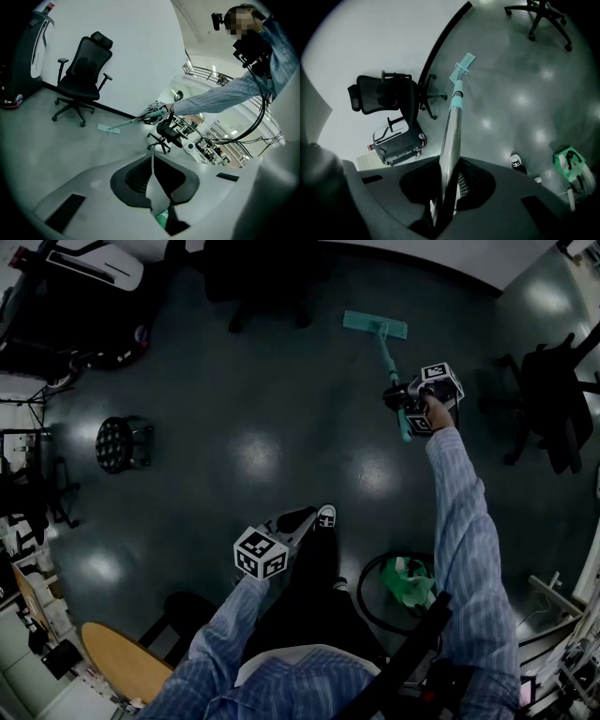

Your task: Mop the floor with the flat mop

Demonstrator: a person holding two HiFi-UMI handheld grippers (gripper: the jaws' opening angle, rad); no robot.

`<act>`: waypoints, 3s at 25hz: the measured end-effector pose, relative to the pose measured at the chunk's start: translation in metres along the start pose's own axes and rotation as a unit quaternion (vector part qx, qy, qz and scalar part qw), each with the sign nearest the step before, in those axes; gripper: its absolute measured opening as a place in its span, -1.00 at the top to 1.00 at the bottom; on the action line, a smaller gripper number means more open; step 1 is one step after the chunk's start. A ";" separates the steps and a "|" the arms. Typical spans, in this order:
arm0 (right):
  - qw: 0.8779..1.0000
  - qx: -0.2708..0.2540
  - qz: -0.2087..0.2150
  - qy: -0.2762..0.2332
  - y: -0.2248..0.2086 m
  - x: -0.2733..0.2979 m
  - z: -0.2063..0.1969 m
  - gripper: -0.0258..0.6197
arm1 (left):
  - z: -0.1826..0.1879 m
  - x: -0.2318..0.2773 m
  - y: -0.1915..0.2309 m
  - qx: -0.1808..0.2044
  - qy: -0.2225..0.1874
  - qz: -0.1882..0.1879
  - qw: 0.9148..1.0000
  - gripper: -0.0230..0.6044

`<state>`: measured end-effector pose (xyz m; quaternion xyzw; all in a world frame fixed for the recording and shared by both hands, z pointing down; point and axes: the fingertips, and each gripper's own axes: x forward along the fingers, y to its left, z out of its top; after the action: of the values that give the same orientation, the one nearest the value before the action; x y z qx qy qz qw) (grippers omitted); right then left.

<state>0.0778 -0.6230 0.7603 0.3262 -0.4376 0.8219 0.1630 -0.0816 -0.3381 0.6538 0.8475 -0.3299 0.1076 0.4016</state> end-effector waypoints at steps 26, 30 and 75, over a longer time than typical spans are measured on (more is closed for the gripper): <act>0.999 0.031 0.030 0.024 -0.187 -0.031 -0.262 0.71 | -0.065 -0.041 -0.110 0.055 -0.004 -0.051 0.997 0.88; 0.998 0.048 0.043 0.026 -0.227 -0.040 -0.332 0.71 | -0.092 -0.065 -0.138 0.058 -0.011 -0.051 0.997 0.88; 0.993 0.097 0.054 0.029 -0.424 -0.008 -0.800 0.71 | -0.284 -0.337 -0.275 0.116 -0.072 -0.064 0.989 0.88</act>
<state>0.0032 0.2771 0.6915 0.2929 -0.3678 0.8771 0.0986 -0.1367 0.1613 0.5210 0.9132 -0.2883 0.0576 0.2821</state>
